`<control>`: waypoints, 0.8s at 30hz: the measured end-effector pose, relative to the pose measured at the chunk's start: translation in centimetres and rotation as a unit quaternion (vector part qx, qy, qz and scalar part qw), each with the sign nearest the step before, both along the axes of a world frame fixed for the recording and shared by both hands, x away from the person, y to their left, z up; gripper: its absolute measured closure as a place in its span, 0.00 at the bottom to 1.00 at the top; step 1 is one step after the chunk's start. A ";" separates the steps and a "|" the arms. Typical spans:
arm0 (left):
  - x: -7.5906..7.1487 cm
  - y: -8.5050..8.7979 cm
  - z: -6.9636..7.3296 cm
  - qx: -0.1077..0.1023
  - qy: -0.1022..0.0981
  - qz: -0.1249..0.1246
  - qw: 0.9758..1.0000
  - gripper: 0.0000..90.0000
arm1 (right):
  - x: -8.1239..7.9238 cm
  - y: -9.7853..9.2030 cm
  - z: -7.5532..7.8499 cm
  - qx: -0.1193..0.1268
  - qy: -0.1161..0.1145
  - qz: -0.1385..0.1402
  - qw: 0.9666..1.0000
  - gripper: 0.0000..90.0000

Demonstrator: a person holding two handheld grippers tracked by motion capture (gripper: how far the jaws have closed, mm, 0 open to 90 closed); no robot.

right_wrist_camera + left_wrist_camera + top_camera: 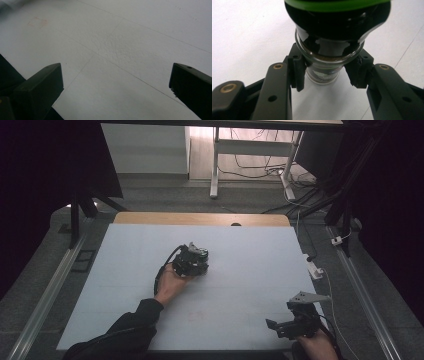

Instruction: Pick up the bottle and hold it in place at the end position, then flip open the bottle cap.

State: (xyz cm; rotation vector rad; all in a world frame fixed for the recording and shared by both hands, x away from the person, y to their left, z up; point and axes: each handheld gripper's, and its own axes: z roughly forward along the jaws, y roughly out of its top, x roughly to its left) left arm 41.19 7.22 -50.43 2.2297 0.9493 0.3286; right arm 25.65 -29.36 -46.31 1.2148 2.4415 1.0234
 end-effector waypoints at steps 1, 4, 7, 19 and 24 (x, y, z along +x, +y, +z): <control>0.0 0.0 0.0 -0.001 0.000 0.000 1.000 0.60 | 0.0 0.0 0.0 0.000 0.000 0.000 1.000 0.00; 0.0 0.1 -0.1 -0.004 -0.001 -0.002 1.000 0.60 | 0.0 0.0 0.0 -0.001 0.000 0.002 1.000 0.00; 0.0 0.1 -0.1 -0.004 -0.002 -0.003 1.000 0.60 | 0.0 -0.1 0.0 0.001 -0.002 0.000 1.000 0.00; 0.0 0.4 -0.4 -0.011 -0.010 -0.011 1.000 0.60 | -0.2 -0.1 0.3 0.004 -0.015 -0.008 1.000 0.00; 0.0 0.4 -0.4 -0.013 -0.012 -0.012 1.000 0.60 | -0.3 -0.1 0.4 0.010 -0.020 -0.005 1.000 0.00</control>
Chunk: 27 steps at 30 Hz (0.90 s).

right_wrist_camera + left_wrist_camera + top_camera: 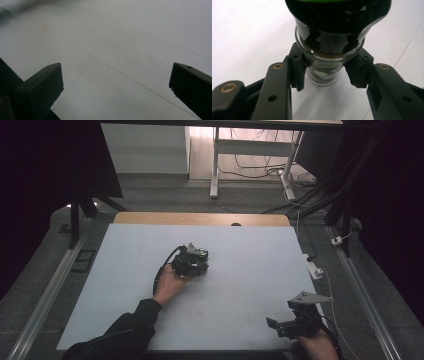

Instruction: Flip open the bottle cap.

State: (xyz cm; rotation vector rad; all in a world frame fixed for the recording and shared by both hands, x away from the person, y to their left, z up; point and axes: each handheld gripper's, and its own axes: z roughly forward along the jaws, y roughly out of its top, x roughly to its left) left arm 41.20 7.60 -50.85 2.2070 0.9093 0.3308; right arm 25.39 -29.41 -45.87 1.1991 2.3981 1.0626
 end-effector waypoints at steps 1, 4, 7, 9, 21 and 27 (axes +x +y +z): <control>0.0 0.0 0.0 0.000 0.000 0.000 1.000 0.60 | 0.0 0.0 0.1 0.003 -0.002 0.000 1.000 0.00; 0.0 0.0 0.0 0.000 -0.001 -0.001 1.000 0.60 | -0.1 0.1 0.4 0.013 -0.009 0.005 1.000 0.00; 0.0 0.0 0.0 0.000 -0.001 -0.001 1.000 0.60 | 0.0 0.4 0.7 0.018 -0.016 0.011 1.000 0.00; 0.0 0.0 0.0 0.001 0.000 -0.001 1.000 0.60 | 0.1 0.7 0.9 0.019 -0.020 0.017 0.999 0.00; 0.0 0.0 0.0 0.002 -0.002 -0.002 1.000 0.60 | 0.9 2.8 1.6 0.036 -0.025 0.052 0.998 0.00; 0.0 0.0 0.0 0.001 -0.003 -0.003 1.000 0.60 | 1.7 4.2 2.0 0.051 -0.025 0.071 0.996 0.00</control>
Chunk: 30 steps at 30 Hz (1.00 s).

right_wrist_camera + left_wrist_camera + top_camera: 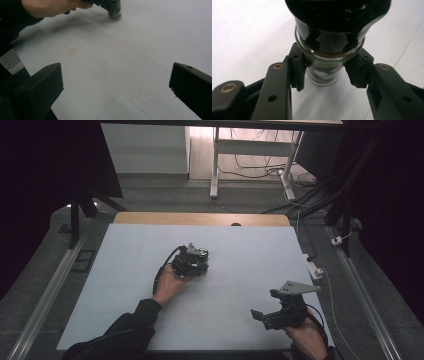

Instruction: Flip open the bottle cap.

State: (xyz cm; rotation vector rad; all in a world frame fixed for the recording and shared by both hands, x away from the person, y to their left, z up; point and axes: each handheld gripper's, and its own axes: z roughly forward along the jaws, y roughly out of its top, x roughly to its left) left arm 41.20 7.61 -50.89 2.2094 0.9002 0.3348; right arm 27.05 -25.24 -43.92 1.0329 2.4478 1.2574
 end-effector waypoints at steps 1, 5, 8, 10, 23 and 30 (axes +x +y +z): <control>0.0 0.0 0.0 0.000 0.000 0.000 1.000 0.60 | 0.2 0.2 0.1 0.002 -0.001 0.003 1.000 0.00; 0.0 0.0 0.0 0.003 -0.001 -0.001 1.000 0.60 | 0.8 0.9 0.3 0.006 -0.004 0.011 1.000 0.00; 0.0 0.0 0.0 0.003 -0.001 -0.001 1.000 0.60 | 1.3 1.4 0.4 0.007 -0.005 0.018 1.000 0.00; 0.0 0.0 0.0 0.003 -0.001 -0.001 1.000 0.60 | 1.7 1.8 0.4 0.009 -0.002 0.020 1.000 0.00; 0.0 0.0 0.0 0.002 0.002 0.000 1.000 0.60 | 4.2 5.0 1.1 -0.001 -0.013 0.038 0.999 0.00; 0.0 0.0 0.0 0.002 0.002 -0.001 1.000 0.60 | 5.7 6.1 1.2 0.007 -0.014 0.037 0.999 0.00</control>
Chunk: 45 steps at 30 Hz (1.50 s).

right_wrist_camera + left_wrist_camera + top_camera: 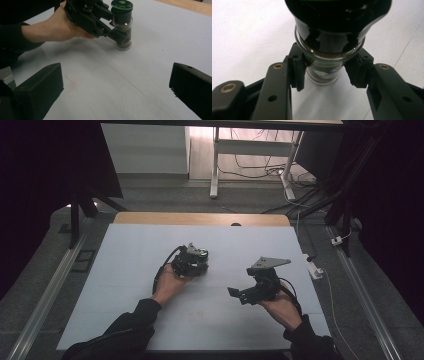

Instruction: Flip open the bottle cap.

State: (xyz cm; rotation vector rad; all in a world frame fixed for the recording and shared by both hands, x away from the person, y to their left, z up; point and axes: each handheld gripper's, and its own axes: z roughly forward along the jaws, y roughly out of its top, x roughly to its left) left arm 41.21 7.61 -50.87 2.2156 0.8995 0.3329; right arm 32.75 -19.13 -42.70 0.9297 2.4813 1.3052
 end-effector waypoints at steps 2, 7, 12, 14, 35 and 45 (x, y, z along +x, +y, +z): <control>0.0 0.0 0.0 0.000 0.000 0.000 1.000 0.60 | 0.4 0.3 -0.1 0.000 0.000 -0.001 1.000 0.00; 0.0 0.0 0.0 0.000 0.000 0.000 1.000 0.60 | 1.4 1.5 -0.2 -0.010 -0.006 0.006 1.000 0.00; 0.0 0.0 0.0 0.001 0.001 0.000 1.000 0.60 | 2.5 2.8 -0.6 -0.013 -0.005 0.010 1.000 0.00; 0.0 0.0 0.0 0.001 0.001 0.000 1.000 0.60 | 2.9 3.3 -0.8 -0.016 -0.004 0.011 1.000 0.00; 0.0 0.0 0.0 0.003 0.001 -0.001 1.000 0.60 | 6.7 6.3 -3.0 -0.044 -0.006 -0.001 0.999 0.03; 0.0 -0.1 0.1 0.005 0.002 -0.002 1.000 0.60 | 7.4 7.2 -2.8 -0.064 -0.010 0.021 0.998 0.61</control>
